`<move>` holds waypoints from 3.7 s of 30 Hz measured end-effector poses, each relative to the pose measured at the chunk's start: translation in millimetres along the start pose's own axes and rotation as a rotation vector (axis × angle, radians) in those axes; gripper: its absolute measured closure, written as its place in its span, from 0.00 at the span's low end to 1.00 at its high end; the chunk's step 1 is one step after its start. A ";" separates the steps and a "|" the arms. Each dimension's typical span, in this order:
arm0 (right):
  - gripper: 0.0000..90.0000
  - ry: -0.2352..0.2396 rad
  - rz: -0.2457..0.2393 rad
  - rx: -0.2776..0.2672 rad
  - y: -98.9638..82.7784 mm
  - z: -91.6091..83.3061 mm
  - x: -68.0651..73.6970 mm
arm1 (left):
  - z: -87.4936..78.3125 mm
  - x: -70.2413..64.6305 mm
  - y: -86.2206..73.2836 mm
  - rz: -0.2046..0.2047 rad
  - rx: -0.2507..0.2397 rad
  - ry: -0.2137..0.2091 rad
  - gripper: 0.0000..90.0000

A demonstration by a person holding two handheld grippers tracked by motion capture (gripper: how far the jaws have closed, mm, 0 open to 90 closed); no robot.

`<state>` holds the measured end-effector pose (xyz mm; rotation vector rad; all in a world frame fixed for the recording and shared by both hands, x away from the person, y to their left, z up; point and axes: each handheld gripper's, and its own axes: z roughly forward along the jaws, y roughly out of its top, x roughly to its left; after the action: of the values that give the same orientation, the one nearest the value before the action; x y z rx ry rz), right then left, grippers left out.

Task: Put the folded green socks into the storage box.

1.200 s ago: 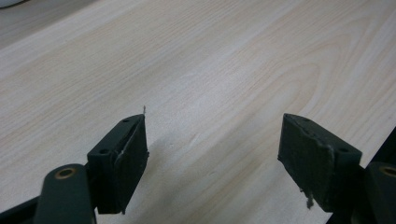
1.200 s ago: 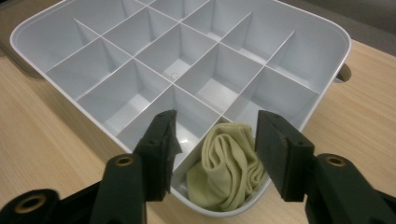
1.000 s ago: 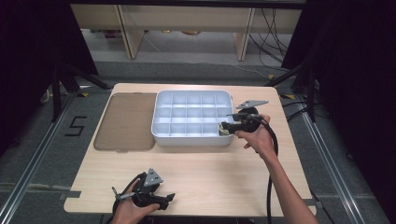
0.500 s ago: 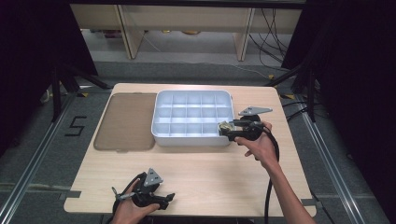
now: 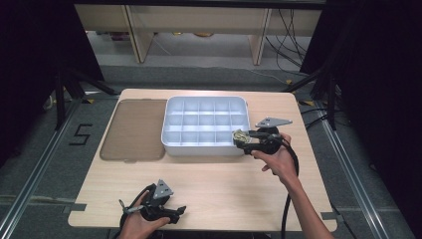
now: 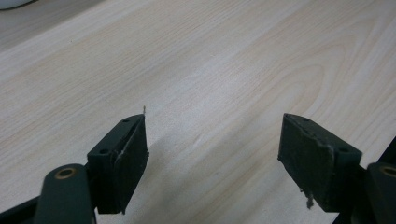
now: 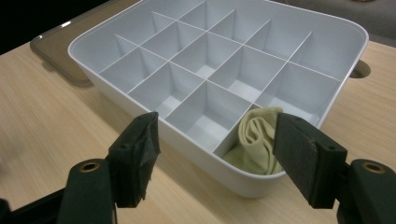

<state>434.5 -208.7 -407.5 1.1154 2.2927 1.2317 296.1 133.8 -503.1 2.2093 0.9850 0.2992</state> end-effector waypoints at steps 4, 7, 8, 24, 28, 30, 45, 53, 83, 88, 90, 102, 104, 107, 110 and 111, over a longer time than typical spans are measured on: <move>0.36 0.003 0.020 0.002 -2.4 -1.7 3.8 | -1.2 0.1 0.7 0.011 -0.006 0.004 0.26; 0.35 0.007 -0.012 -0.012 -3.2 -2.7 4.4 | -0.5 -0.2 0.6 -0.005 -0.015 0.011 0.26; 0.35 0.009 -0.012 -0.015 -3.7 -3.5 5.2 | -0.6 0.1 0.4 -0.006 -0.014 0.013 0.26; 0.32 0.019 -0.018 -0.032 -17.4 -8.7 13.6 | -2.9 0.9 1.0 0.005 -0.020 0.014 0.26; 0.31 0.028 -0.001 -0.035 -21.6 -10.5 18.6 | -1.8 -0.7 0.5 -0.010 -0.040 0.018 0.26; 0.30 0.021 -0.019 -0.037 -24.1 -11.0 17.4 | -1.7 -0.7 0.5 -0.010 -0.040 0.018 0.26; 0.27 0.050 0.002 -0.023 -36.6 -15.6 27.1 | -2.0 -0.3 0.0 -0.001 -0.035 0.020 0.26; 0.24 0.067 -0.013 -0.003 -44.3 -18.7 34.7 | -4.3 0.5 0.5 0.003 -0.037 0.022 0.26; 0.21 0.084 -0.037 0.024 -80.3 -23.2 44.3 | -4.4 -0.3 0.1 -0.008 -0.046 0.014 0.26; 0.19 0.096 -0.036 0.032 -89.3 -25.4 46.1 | -4.2 -0.3 0.0 -0.002 -0.043 0.014 0.26; 0.19 0.096 -0.018 0.032 -91.6 -26.6 48.6 | -2.6 0.0 -0.4 -0.012 -0.053 0.023 0.26; 0.18 0.120 -0.052 0.013 -107.4 -30.6 49.5 | -4.3 0.0 -0.3 0.006 -0.038 0.016 0.26; 0.18 0.100 -0.032 0.026 -111.0 -32.4 52.2 | -4.4 -0.1 -0.4 0.005 -0.040 0.018 0.26; 0.18 0.097 -0.049 0.029 -113.2 -32.6 50.5 | -3.6 -0.1 -0.6 -0.002 -0.046 0.025 0.26; 0.18 0.105 -0.045 0.032 -117.4 -35.1 50.8 | -3.4 0.0 -0.8 0.001 -0.042 0.026 0.26; 0.18 0.102 -0.034 0.036 -118.8 -36.4 51.8 | -4.1 0.1 -0.7 0.008 -0.035 0.016 0.26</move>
<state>321.5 -229.1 -477.7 1.0438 2.4079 1.2665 293.9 136.2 -500.5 2.1830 0.9722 0.3358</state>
